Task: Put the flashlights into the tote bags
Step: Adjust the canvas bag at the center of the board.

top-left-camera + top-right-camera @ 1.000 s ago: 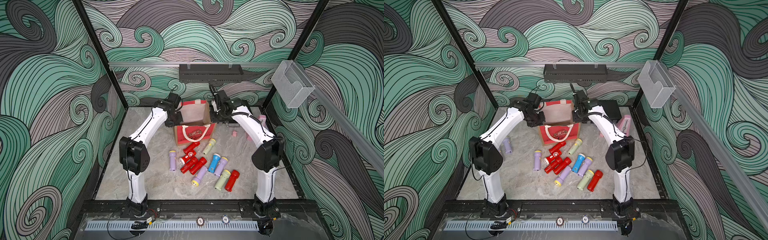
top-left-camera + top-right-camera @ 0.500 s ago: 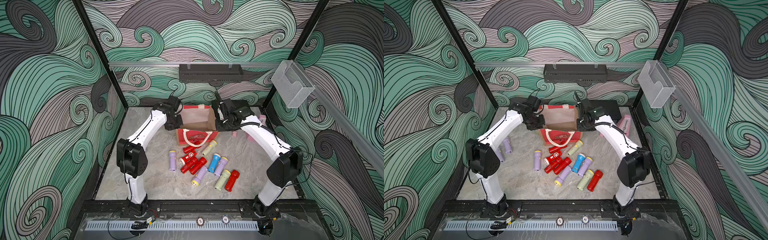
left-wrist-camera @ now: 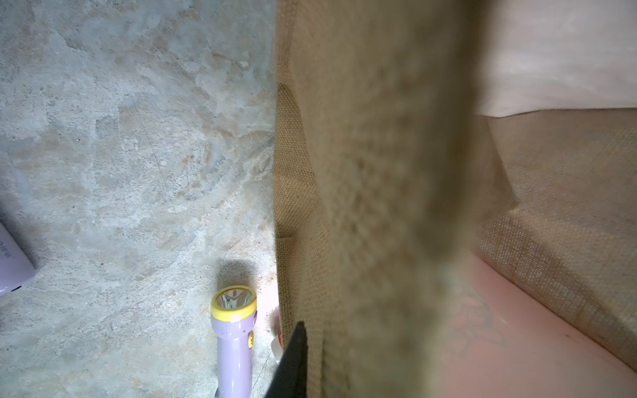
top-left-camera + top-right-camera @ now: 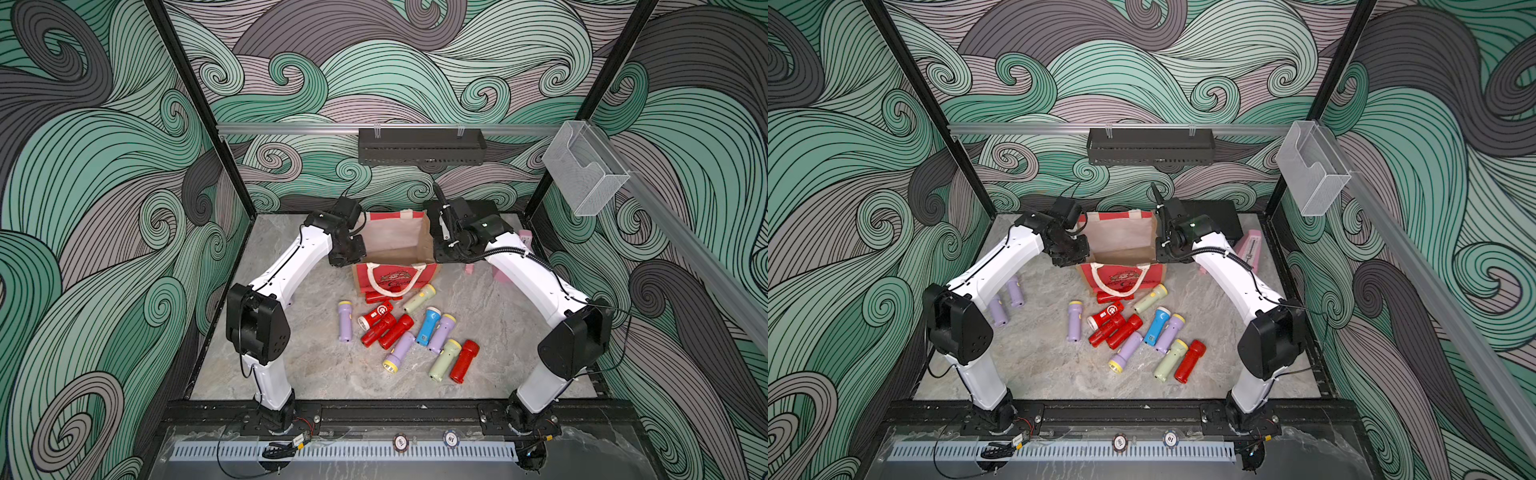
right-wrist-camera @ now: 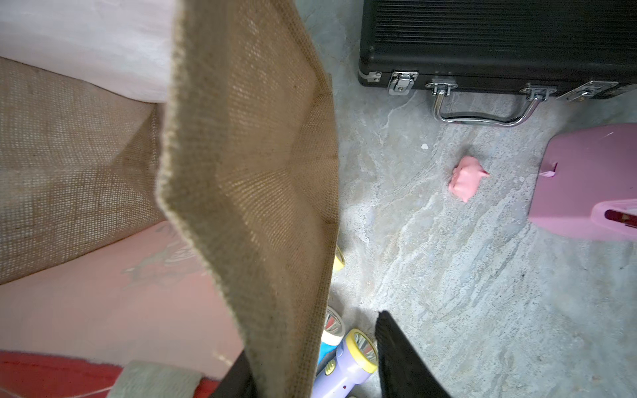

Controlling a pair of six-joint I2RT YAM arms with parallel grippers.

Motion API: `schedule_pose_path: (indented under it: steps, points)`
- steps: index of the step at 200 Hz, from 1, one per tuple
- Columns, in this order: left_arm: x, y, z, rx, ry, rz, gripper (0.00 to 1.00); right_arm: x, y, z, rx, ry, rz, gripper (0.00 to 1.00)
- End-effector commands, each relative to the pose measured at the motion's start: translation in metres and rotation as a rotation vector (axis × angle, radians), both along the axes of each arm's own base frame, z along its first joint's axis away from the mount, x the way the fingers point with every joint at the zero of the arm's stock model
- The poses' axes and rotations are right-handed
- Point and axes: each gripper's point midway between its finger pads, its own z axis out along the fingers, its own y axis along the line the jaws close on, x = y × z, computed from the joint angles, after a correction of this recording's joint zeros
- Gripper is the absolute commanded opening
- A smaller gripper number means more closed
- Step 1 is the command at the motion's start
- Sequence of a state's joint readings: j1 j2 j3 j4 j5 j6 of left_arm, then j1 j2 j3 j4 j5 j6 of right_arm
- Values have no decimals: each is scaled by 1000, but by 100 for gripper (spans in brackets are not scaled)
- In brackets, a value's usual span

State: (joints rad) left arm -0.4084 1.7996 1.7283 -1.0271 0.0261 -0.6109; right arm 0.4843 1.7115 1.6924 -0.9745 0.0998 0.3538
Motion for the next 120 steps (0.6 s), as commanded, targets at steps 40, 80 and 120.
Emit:
schedule_pose_path:
  steps: [40, 80, 120]
  points:
    - [-6, 3, 12, 6, -12, 22, 34, 13, -2, 18, -6, -55, -14, 66]
    - [0, 1, 22, -1, -39, 19, 51, 24, 10, 23, 32, -58, 11, 72]
    - [10, -5, 37, -15, -80, -1, 57, 34, 23, 27, 66, -62, 47, 84]
